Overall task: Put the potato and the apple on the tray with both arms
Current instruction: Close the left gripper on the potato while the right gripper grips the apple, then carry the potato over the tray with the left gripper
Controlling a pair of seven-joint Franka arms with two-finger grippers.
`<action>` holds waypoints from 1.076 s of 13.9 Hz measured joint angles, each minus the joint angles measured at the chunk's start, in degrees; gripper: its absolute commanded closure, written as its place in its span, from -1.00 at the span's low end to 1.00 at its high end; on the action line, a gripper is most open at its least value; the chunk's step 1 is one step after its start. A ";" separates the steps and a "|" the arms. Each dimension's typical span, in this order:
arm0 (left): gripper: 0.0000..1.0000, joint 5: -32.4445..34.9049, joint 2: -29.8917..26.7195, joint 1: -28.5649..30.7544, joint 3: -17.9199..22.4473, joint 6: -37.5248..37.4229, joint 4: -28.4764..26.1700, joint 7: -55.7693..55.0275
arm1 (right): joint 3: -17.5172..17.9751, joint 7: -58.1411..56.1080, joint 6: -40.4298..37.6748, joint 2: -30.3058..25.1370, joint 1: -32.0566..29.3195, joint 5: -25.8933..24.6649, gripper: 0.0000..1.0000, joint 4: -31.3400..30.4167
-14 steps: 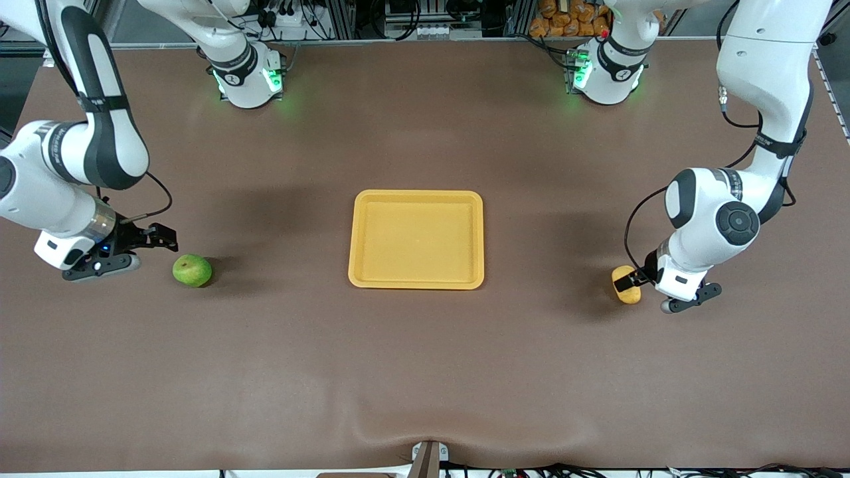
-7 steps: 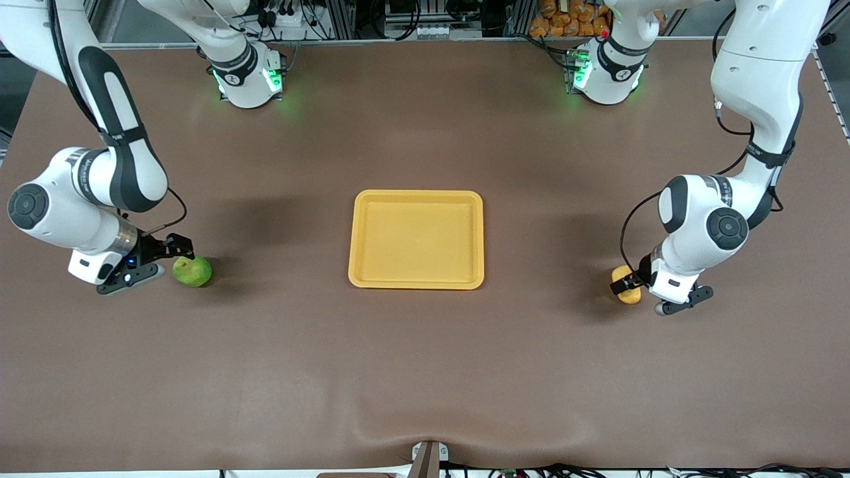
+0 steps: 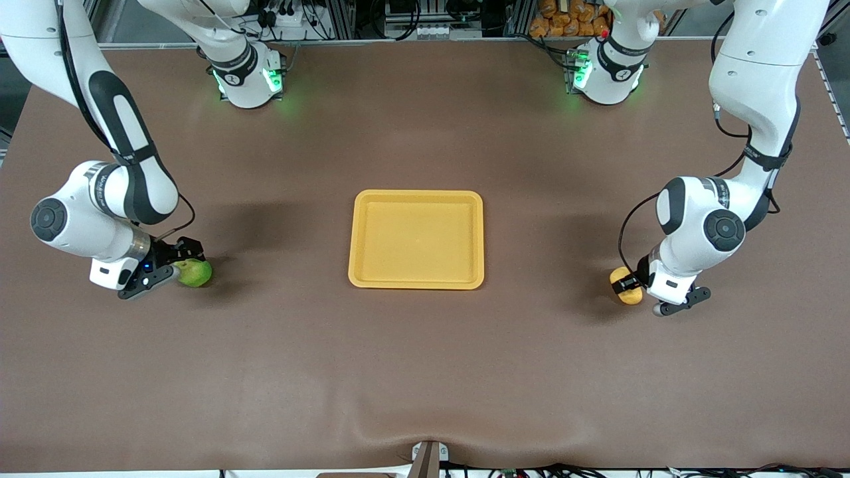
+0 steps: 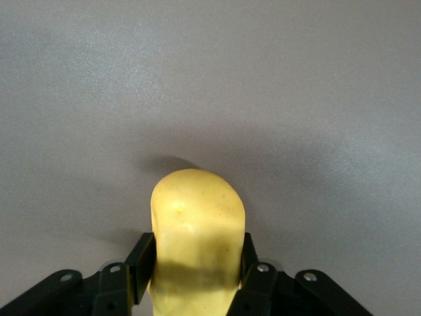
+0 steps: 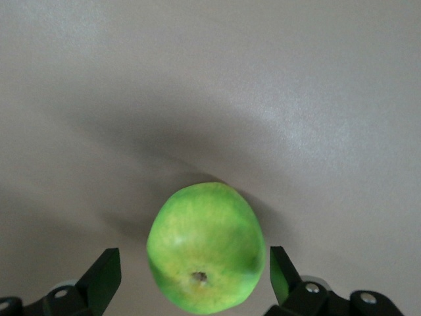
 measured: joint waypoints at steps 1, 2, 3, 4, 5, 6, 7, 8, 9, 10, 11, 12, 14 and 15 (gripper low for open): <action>1.00 0.08 -0.30 -0.09 -0.30 -0.76 0.06 0.00 | -0.04 -0.77 0.24 0.35 -0.21 0.00 -1.00 0.00; 1.00 0.12 -0.81 -0.24 -0.86 -2.03 0.18 0.00 | -0.07 -1.24 0.34 0.68 -0.42 0.00 -1.00 0.00; 1.00 0.13 -1.62 -0.39 -1.59 -3.52 0.27 -0.01 | -0.07 -1.52 0.38 0.96 -0.55 0.00 -1.00 0.00; 1.00 0.13 -2.63 -0.57 -2.42 -5.30 0.35 -0.16 | -0.07 -1.68 0.38 1.23 -0.60 0.00 -1.00 0.00; 1.00 0.14 -3.77 -0.77 -3.18 -7.15 0.40 -0.72 | -0.08 -1.78 0.38 1.49 -0.62 0.01 -1.00 0.00; 1.00 0.15 -4.93 -0.91 -3.93 -8.95 0.46 -1.27 | -0.07 -1.81 0.38 1.75 -0.62 0.01 -1.00 0.00; 1.00 0.16 -6.06 -0.93 -4.74 -10.59 0.52 -1.41 | -0.07 -1.85 0.38 2.02 -0.62 0.01 -0.75 0.00; 1.00 0.16 -7.12 -0.95 -5.56 -12.09 0.56 -1.42 | -0.07 -1.94 0.39 2.25 -0.62 0.01 -0.29 0.00; 1.00 0.17 -8.04 -0.94 -6.51 -13.39 0.59 -1.42 | -0.07 -2.03 0.42 2.35 -0.63 0.01 0.08 0.01; 1.00 0.17 -8.79 -0.95 -7.69 -14.28 0.65 -1.42 | -0.04 -2.39 0.32 2.23 -0.62 0.01 0.32 0.13; 1.00 0.17 -9.37 -0.98 -8.90 -14.78 0.79 -1.44 | -0.04 -3.86 0.38 2.26 -0.63 0.01 0.49 0.24; 1.00 0.17 -9.74 -1.02 -10.05 -15.42 1.08 -1.49 | -0.05 -6.25 0.46 2.35 -0.64 0.02 0.67 0.31; 1.00 0.18 -10.03 -1.04 -12.29 -16.91 1.95 -1.55 | -0.08 -9.97 0.63 2.38 -0.85 0.06 1.00 0.58; 1.00 0.18 -10.04 -1.05 -13.43 -17.59 2.49 -1.57 | -0.08 -10.98 0.64 2.38 -0.97 0.07 1.00 0.77</action>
